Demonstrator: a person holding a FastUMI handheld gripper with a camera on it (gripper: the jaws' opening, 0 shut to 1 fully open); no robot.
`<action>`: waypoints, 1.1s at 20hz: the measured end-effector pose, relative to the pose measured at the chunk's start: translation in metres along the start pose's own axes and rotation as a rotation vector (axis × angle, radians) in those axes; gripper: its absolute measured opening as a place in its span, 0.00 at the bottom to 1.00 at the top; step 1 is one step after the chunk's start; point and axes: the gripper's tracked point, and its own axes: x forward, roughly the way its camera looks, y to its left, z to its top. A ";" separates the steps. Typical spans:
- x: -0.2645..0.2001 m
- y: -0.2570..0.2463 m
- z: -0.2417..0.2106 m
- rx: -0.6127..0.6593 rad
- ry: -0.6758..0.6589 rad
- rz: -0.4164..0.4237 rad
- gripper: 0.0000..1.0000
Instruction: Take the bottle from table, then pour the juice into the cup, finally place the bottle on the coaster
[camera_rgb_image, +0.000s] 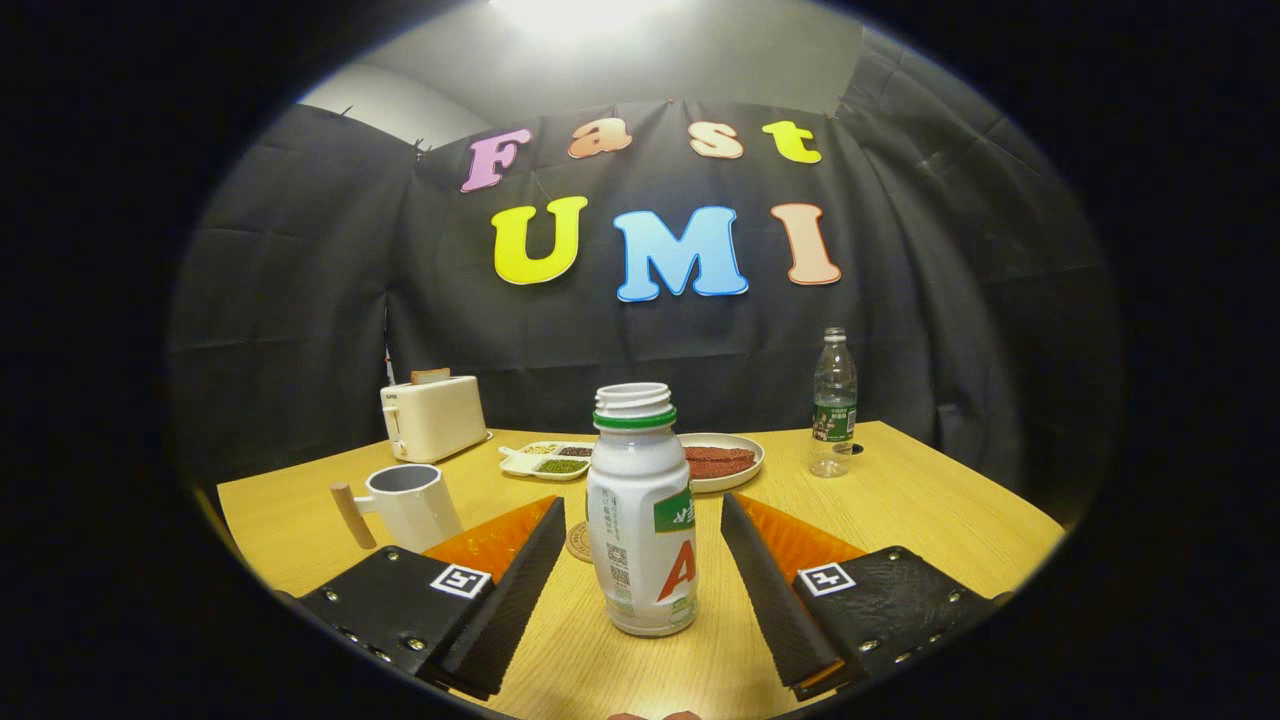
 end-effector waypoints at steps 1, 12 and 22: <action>0.005 -0.003 -0.003 -0.008 0.006 -0.019 0.96; 0.042 -0.007 -0.025 -0.002 0.026 -0.102 0.95; 0.050 -0.004 -0.016 -0.079 0.058 -0.069 0.71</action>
